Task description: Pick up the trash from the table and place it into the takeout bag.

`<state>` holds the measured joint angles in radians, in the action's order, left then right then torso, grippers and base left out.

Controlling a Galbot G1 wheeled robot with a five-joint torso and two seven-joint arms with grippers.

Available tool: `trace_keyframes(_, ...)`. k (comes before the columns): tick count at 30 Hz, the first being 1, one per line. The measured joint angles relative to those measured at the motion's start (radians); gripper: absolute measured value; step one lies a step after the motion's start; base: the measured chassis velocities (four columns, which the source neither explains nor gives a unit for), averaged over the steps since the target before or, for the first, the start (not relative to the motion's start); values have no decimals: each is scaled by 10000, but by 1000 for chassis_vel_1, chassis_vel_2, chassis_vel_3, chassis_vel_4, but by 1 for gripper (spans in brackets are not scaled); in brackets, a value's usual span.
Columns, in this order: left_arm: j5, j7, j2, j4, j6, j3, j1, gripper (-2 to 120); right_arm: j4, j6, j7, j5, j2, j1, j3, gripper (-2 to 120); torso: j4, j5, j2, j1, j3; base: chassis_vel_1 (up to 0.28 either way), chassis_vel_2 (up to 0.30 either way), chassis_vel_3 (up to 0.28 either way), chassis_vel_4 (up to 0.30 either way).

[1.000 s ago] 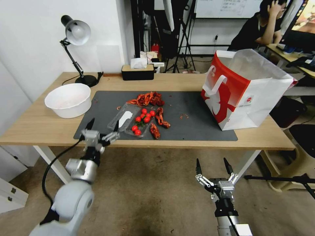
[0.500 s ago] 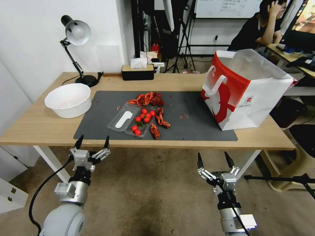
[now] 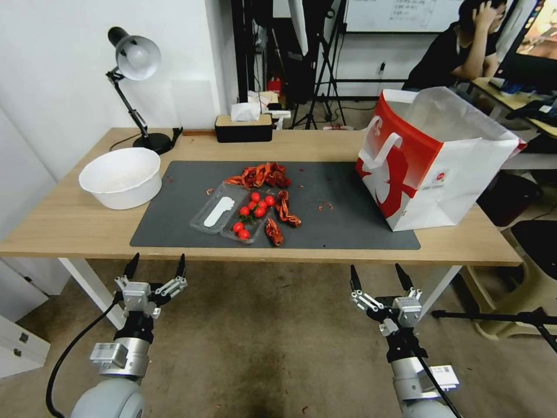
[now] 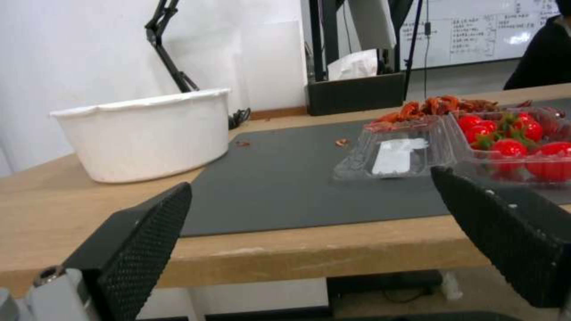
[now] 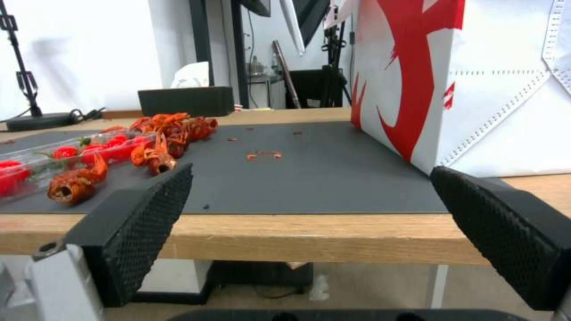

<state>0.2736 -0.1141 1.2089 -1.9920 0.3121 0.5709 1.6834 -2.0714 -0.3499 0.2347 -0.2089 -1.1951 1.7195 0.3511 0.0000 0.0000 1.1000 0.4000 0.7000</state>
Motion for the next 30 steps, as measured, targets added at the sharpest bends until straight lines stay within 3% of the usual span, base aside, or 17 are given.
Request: trace_keyframes(30, -4, 7, 80, 40, 140, -21, 32, 100, 56, -61, -122, -17, -40, -97, -22, 100, 0, 0, 0, 0, 0, 0, 0, 0, 0)
